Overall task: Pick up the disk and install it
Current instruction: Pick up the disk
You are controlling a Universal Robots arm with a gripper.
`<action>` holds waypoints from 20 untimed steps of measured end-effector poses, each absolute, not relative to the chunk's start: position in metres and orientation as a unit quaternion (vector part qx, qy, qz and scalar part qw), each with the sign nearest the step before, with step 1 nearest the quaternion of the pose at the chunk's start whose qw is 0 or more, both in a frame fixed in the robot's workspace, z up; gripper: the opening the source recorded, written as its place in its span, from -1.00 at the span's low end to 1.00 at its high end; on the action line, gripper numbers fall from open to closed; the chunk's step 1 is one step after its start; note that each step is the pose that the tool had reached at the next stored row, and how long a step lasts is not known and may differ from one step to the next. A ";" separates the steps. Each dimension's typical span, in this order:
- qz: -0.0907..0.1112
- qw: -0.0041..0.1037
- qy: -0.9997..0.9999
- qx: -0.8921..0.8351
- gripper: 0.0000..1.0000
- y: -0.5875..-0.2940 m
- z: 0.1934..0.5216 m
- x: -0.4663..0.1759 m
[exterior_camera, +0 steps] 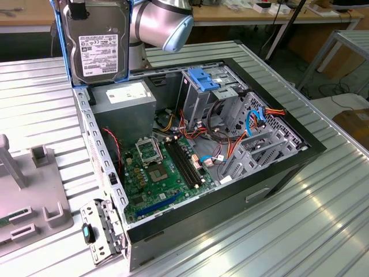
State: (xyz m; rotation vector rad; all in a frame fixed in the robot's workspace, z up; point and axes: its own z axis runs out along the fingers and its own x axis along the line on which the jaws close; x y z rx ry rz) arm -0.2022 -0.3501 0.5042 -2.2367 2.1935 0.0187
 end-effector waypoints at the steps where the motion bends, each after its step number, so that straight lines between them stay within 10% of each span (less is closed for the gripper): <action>1: 0.006 0.004 0.700 -0.714 -0.26 -0.350 0.504 -0.202; 20: 0.006 0.004 0.700 -0.714 -0.26 -0.350 0.504 -0.146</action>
